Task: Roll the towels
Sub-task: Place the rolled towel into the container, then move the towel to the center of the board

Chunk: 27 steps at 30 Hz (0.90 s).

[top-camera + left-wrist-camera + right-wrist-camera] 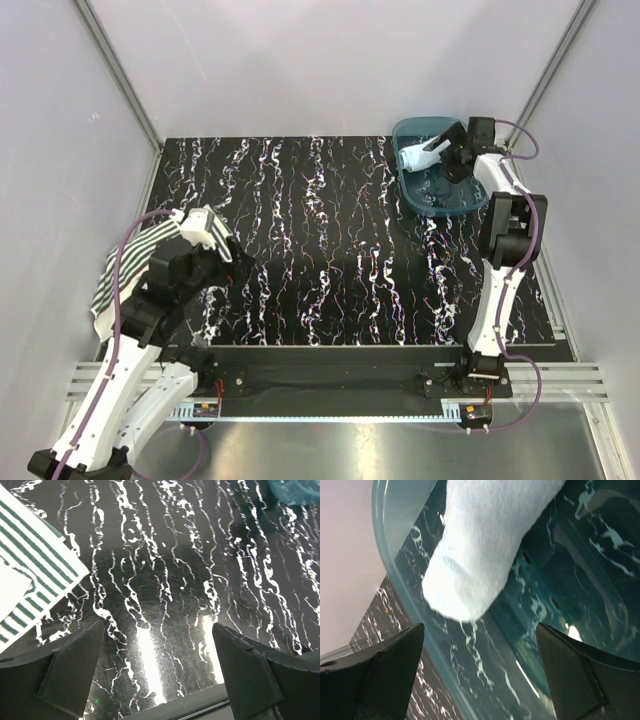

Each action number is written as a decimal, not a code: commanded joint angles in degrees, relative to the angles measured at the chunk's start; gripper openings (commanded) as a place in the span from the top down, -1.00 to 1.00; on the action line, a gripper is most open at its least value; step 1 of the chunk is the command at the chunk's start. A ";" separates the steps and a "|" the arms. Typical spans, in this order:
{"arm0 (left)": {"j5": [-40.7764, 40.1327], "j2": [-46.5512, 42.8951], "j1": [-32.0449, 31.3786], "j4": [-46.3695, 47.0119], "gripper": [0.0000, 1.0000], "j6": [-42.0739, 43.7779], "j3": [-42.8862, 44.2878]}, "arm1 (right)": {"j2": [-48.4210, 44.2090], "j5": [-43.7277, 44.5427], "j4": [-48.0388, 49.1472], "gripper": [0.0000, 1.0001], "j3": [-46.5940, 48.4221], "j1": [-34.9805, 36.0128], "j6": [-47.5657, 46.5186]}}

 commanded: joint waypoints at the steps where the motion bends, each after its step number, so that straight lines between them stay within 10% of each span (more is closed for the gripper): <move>1: -4.32 1.87 0.21 0.39 -0.93 -0.65 1.10 | -10.01 1.48 -2.39 -0.99 -2.07 0.12 -3.59; 9: -11.70 7.06 0.21 -1.11 -0.98 -1.89 1.80 | -35.19 6.22 -4.15 -0.99 -18.14 7.04 -10.97; 27: -20.94 58.82 1.88 3.28 -0.67 -7.77 19.20 | -71.62 -3.34 -5.81 -0.99 -49.97 15.41 -7.82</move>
